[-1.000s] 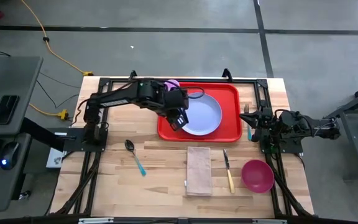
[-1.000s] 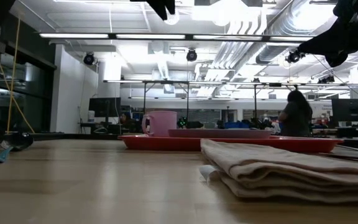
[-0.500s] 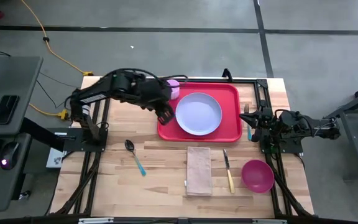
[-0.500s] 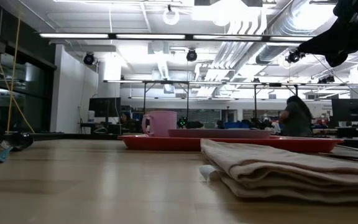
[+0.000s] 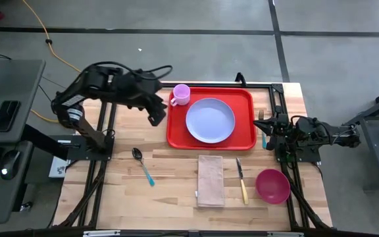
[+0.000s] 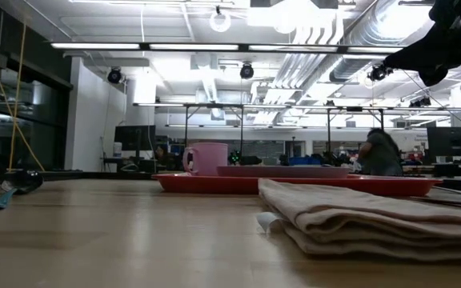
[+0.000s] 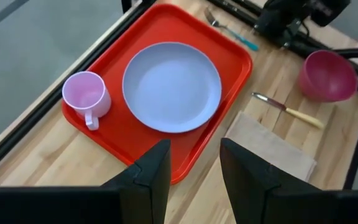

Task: Set up tray
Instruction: Put the red bowl on the blue plate on the red serving tray

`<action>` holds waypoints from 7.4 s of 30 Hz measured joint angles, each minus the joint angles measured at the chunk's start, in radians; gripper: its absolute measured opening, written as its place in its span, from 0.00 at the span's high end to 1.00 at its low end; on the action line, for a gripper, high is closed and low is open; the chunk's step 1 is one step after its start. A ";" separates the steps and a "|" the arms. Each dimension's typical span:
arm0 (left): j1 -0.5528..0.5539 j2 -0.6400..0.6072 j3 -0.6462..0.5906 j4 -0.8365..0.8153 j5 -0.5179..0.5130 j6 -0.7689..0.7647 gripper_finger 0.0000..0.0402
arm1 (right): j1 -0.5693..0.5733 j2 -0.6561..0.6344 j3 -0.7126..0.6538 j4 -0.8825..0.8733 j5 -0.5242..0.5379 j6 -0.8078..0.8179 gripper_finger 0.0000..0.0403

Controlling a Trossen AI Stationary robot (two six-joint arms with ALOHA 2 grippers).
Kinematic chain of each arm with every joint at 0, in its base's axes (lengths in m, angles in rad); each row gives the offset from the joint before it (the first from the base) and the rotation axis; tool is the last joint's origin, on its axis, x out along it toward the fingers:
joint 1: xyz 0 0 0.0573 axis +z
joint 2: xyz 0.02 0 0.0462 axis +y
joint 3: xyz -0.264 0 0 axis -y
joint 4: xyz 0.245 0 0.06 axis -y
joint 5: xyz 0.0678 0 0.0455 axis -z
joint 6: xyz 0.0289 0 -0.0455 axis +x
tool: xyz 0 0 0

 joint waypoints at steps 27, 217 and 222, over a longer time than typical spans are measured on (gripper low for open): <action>0.000 -0.504 -0.955 0.426 0.071 -0.215 0.59 | 0.000 0.000 0.000 0.002 0.006 0.003 1.00; -0.471 -1.507 -2.265 1.568 -0.079 0.150 0.59 | 0.111 0.524 0.293 -0.267 -0.711 0.178 1.00; -0.471 -1.507 -2.265 1.562 -0.079 0.150 0.59 | 0.146 0.524 0.293 -0.272 -0.712 0.256 1.00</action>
